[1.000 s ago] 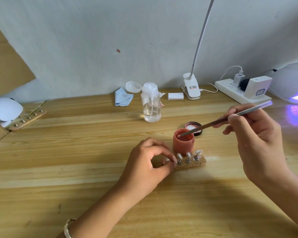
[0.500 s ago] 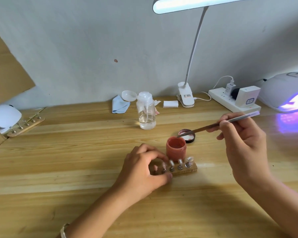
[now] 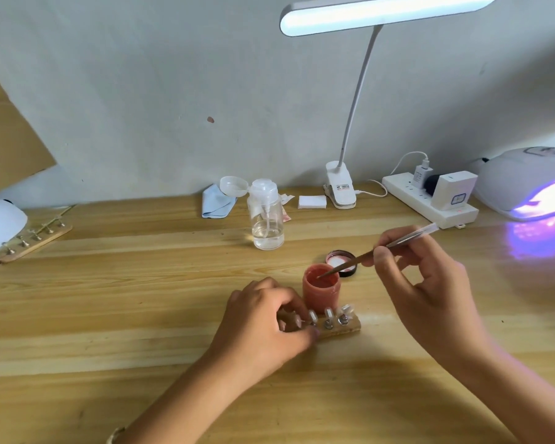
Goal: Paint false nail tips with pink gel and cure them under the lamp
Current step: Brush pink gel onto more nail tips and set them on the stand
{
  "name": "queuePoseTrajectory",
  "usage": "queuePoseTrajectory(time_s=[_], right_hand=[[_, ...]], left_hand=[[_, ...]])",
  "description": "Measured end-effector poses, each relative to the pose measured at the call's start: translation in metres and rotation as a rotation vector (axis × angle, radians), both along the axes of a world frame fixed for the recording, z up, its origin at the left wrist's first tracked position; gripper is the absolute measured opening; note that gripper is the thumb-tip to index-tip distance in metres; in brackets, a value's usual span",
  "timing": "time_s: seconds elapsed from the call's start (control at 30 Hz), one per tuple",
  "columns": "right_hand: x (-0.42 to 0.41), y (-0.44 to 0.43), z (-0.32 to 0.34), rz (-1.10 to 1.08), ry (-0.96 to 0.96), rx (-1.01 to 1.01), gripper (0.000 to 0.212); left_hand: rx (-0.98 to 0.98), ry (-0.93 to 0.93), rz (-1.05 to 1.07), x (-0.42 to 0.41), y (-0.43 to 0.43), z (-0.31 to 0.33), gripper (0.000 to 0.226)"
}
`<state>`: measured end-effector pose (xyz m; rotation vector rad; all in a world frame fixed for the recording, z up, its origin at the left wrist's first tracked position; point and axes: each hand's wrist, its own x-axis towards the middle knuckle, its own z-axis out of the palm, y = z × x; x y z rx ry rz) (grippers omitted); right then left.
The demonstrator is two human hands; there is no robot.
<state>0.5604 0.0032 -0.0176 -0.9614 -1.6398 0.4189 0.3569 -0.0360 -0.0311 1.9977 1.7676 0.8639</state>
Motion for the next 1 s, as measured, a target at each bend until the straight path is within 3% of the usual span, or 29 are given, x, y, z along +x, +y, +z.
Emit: queuePoseTrajectory(time_s=[0.13,0.3,0.43,0.6,0.73,0.8,1.0], right_hand=[[-0.004,-0.002,-0.002,-0.01,-0.146,0.025,0.016],[-0.006,-0.005,-0.003,-0.039,-0.274,0.055,0.015],[-0.006,-0.005,-0.005,-0.039,-0.313,0.074,0.018],[-0.005,-0.004,-0.005,-0.05,-0.318,0.083,0.017],[-0.003,-0.003,-0.003,-0.067,-0.171,0.08,0.011],[-0.002,-0.001,0.0,-0.06,-0.04,0.074,0.003],[0.005,0.005,0.003,0.117,0.384,0.015,0.007]], left_hand=[[0.036,-0.108,0.01,-0.001,-0.005,-0.004,0.012],[0.106,-0.111,0.042,0.008,-0.006,-0.004,0.012],[0.162,-0.061,0.064,0.01,-0.006,-0.006,0.013],[0.324,0.169,0.062,0.013,-0.007,-0.008,0.009],[0.471,0.169,0.037,0.014,-0.009,-0.007,0.005],[0.496,0.07,0.034,0.012,-0.01,-0.004,0.006],[0.408,-0.273,0.068,0.002,-0.011,0.0,0.008]])
